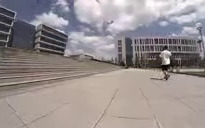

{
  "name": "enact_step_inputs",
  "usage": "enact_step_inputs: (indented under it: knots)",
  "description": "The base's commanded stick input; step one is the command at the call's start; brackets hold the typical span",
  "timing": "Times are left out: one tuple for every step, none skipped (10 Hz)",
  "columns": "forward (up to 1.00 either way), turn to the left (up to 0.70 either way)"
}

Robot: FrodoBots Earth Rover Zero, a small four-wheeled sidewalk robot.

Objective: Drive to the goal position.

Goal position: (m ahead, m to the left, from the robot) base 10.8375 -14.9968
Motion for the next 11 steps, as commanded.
enact_step_inputs:
  knots:
    - [0.7,0.0]
    - [0.7,0.0]
    - [0.7,0.0]
    - [0.7,0.0]
    - [0.7,0.0]
    - [0.7,0.0]
    - [0.7,0.0]
    - [0.7,0.0]
    - [0.7,-0.02]
    - [0.7,-0.21]
    - [0.7,-0.33]
